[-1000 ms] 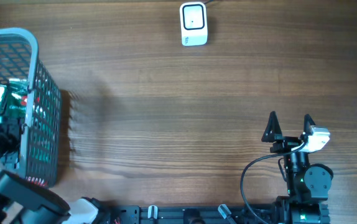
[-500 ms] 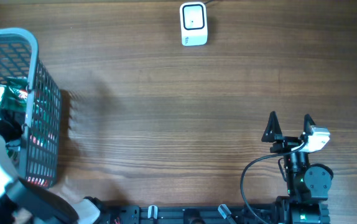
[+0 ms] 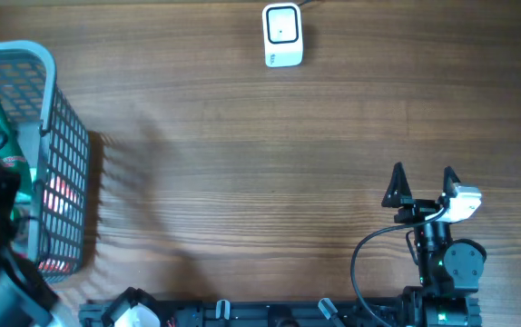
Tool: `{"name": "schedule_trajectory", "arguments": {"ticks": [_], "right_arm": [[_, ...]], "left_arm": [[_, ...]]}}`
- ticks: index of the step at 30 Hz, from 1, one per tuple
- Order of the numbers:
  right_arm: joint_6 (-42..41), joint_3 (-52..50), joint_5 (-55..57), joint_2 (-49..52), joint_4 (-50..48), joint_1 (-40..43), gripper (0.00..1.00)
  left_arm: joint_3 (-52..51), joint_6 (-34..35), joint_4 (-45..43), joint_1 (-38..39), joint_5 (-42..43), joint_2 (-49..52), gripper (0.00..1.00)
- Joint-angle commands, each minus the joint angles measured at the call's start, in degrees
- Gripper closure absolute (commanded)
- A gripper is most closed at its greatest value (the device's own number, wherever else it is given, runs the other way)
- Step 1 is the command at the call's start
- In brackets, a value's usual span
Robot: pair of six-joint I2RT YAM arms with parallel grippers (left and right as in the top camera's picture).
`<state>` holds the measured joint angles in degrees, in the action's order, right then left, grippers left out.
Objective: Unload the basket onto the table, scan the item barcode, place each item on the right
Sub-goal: 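Lift the 3M pack out and place it on the table centre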
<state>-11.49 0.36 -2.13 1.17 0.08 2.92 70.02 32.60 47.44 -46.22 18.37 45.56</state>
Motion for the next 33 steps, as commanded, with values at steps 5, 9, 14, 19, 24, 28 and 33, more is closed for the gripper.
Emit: {"name": "schedule_trajectory", "arguments": {"ticks": [5, 9, 14, 19, 24, 28, 33], "right_arm": [[-0.55, -0.07, -0.48, -0.37, -0.11, -0.22, 0.00], [-0.55, -0.07, -0.48, -0.37, -0.13, -0.22, 0.00], [-0.52, -0.07, -0.48, -0.37, -0.11, -0.22, 0.00], [-0.55, -0.07, -0.48, -0.37, -0.11, -0.22, 0.01], [-0.55, -0.07, -0.46, -0.35, -0.13, -0.22, 0.00], [-0.52, -0.07, -0.48, -0.37, -0.13, -0.22, 0.00], [-0.55, -0.07, -0.48, -0.37, -0.13, -0.22, 0.00]], "left_arm": [[1.20, 2.40, 4.63, 1.64, 26.10, -9.16, 0.96], [0.76, -2.43, 25.20, 2.97, 28.52, -9.14, 0.96], [-3.21, -5.64, 36.39, 2.97, 28.04, -9.16, 0.96], [-11.76, -5.14, 34.95, 2.97, 28.06, -9.14, 0.96], [-23.04, -5.20, 30.58, 2.99, 28.09, -9.14, 0.96], [-25.66, -7.28, 28.00, 4.17, 28.02, -9.14, 0.96], [-25.68, -7.93, 24.55, 11.61, 24.96, -9.14, 0.96]]}}
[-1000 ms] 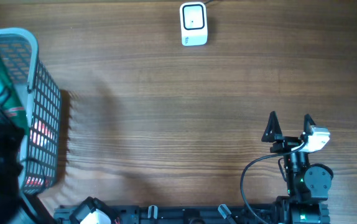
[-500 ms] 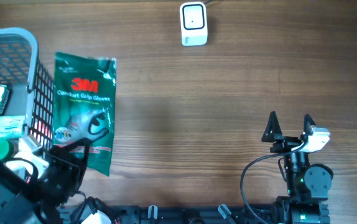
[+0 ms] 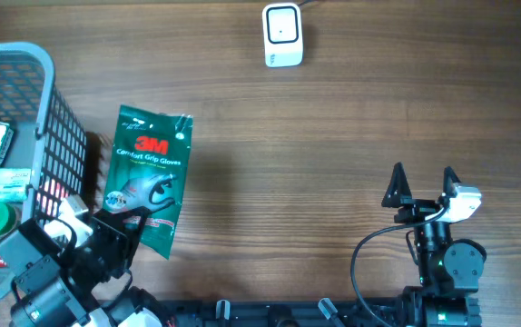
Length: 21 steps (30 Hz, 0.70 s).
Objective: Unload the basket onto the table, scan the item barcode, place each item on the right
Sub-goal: 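Lift the 3M pack out and place it on the table centre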
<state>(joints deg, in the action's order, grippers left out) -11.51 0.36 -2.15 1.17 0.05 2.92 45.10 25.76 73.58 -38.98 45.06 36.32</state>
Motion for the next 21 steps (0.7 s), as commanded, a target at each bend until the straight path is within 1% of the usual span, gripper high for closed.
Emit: {"name": "schedule_trajectory", "arguments": {"ticks": [1, 4, 7, 8, 12, 15, 17, 18, 21], "right_arm": [[-0.48, -0.07, -0.44, -0.37, -0.09, -0.22, 0.00], [-0.52, -0.07, -0.46, -0.37, -0.09, -0.22, 0.00], [-0.50, -0.07, -0.46, -0.37, -0.11, -0.22, 0.00], [-0.50, -0.07, -0.44, -0.35, -0.11, -0.22, 0.00], [-0.50, -0.07, -0.46, -0.35, -0.11, -0.22, 0.00], [-0.50, -0.07, -0.46, -0.37, -0.11, -0.22, 0.00], [-0.50, -0.07, -0.46, -0.37, -0.11, -0.22, 0.00], [-0.52, -0.07, -0.46, -0.37, -0.09, -0.22, 0.00], [-0.50, -0.07, -0.46, -0.35, -0.11, -0.22, 0.00]], "left_arm": [[-0.76, -0.83, -2.54, 6.05, -2.16, 0.11, 0.96], [-0.76, 3.96, -6.64, 14.36, -7.98, 0.11, 0.96], [-0.76, 8.98, -10.71, 24.30, -14.86, 0.83, 0.96], [-0.76, 10.88, -12.52, 29.38, -16.96, 1.79, 0.96], [-0.76, 15.10, -19.10, 44.63, -21.51, 7.93, 0.96], [-0.76, 15.45, -25.16, 56.59, -22.62, 16.50, 0.96], [-0.76, 15.32, -29.14, 62.31, -22.62, 22.49, 0.96], [-0.74, 14.08, -34.27, 66.93, -22.53, 29.14, 0.96], [-0.74, 8.63, -46.82, 72.35, -18.47, 41.57, 0.96]]}}
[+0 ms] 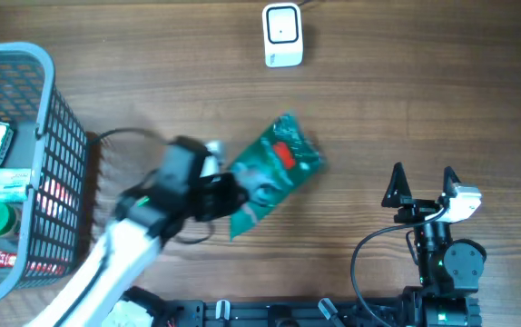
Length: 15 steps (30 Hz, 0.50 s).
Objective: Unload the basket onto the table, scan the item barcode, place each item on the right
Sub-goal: 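Lift the 3M pack out and place it on the table centre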
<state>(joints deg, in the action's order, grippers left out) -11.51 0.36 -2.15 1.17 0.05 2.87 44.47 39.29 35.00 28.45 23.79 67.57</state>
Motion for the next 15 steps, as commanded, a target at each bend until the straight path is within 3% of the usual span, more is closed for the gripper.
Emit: {"name": "schedule_trajectory", "arguments": {"ticks": [1, 3, 7, 11, 13, 14, 15], "right_arm": [[-0.50, -0.07, -0.46, -0.35, -0.11, -0.17, 0.00], [-0.50, -0.07, -0.44, -0.35, -0.09, -0.17, 0.00], [-0.50, -0.07, -0.46, -0.35, -0.09, -0.17, 0.00], [-0.52, -0.07, -0.46, -0.37, -0.09, -0.17, 0.00], [-0.50, -0.07, -0.46, -0.37, -0.09, -0.17, 0.00], [-0.48, -0.07, -0.46, -0.37, -0.09, -0.17, 0.00], [-0.50, -0.07, -0.46, -0.37, -0.09, -0.17, 0.00]], "left_arm": [[-0.11, -5.70, -11.17, 5.51, 3.65, 12.87, 0.96], [-0.11, -6.78, -18.53, 6.34, 4.66, 19.23, 0.96], [0.07, -9.31, -22.43, 6.99, 7.89, 19.78, 0.83], [1.64, -13.64, -24.26, 8.79, 9.38, 19.76, 0.81], [1.86, -13.60, -25.64, 8.98, 9.38, 19.76, 0.33], [2.45, -13.62, -25.44, 8.79, 9.33, 19.71, 0.01], [3.37, -13.62, -24.57, 8.46, 9.35, 19.50, 0.00]]}}
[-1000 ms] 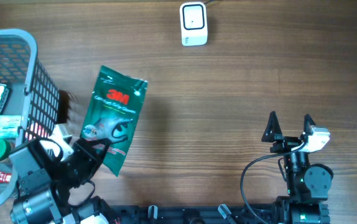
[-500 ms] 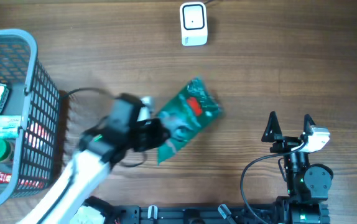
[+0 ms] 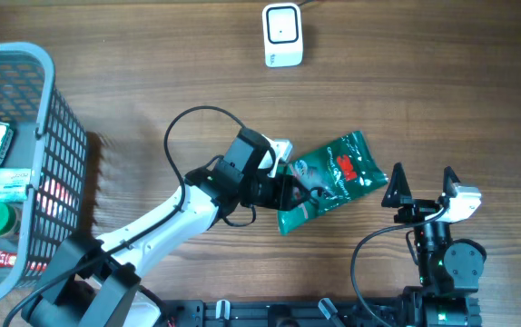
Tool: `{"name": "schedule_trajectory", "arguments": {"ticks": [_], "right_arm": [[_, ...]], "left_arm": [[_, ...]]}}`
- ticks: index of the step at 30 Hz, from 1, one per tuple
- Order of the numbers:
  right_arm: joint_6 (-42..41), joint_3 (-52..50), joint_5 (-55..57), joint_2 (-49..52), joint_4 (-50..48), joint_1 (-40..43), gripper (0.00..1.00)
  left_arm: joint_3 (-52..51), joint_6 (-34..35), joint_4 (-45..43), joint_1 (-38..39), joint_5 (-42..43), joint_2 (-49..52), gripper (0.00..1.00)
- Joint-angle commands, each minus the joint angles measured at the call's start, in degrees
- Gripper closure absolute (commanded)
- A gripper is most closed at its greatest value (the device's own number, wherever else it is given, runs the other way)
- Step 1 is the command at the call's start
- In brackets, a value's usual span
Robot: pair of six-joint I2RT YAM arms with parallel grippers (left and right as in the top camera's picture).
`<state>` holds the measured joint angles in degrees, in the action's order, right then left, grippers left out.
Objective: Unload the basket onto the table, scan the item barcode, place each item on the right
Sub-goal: 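Lift the 3M pack out and place it on the table centre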
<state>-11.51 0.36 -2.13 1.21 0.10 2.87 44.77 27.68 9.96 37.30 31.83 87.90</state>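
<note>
A green 3M glove packet (image 3: 333, 178) is held flat above the table at centre right, its printed face up. My left gripper (image 3: 283, 189) is shut on the packet's left end, the arm reaching in from the lower left. The white barcode scanner (image 3: 282, 34) stands at the far edge of the table, well beyond the packet. My right gripper (image 3: 421, 184) stands open at the lower right, its fingers pointing away from me, just right of the packet's right end. No barcode shows on the packet's visible face.
A grey wire basket (image 3: 52, 109) stands at the left edge, holding several items, among them a green-capped bottle and white packets. The left arm's black cable (image 3: 188, 127) loops over the table's middle.
My left gripper has carried the green packet further right and slightly nearer, from table centre to beside the right gripper. The packet now lies more level. The right arm has not moved.
My left arm was at the basket with the green packet just showing at the left edge. Then the packet was held upright beside the basket, then tilted over the table's centre. It is now at centre right, near my still, open right gripper.
</note>
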Motion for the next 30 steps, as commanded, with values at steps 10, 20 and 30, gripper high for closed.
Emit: {"name": "schedule_trajectory", "arguments": {"ticks": [10, 20, 30], "right_arm": [[-0.52, -0.07, -0.48, -0.39, -0.13, -0.17, 0.00], [-0.50, -0.07, -0.48, -0.39, -0.15, -0.17, 0.00], [-0.50, -0.07, -0.48, -0.39, -0.15, -0.17, 0.00]], "left_arm": [[40.39, -3.26, 47.93, -8.55, -32.28, -9.86, 0.00], [56.59, 19.32, 67.47, -48.43, -40.94, -21.38, 0.00], [56.41, 20.39, 71.01, -82.99, -39.85, -10.10, 0.00]]}}
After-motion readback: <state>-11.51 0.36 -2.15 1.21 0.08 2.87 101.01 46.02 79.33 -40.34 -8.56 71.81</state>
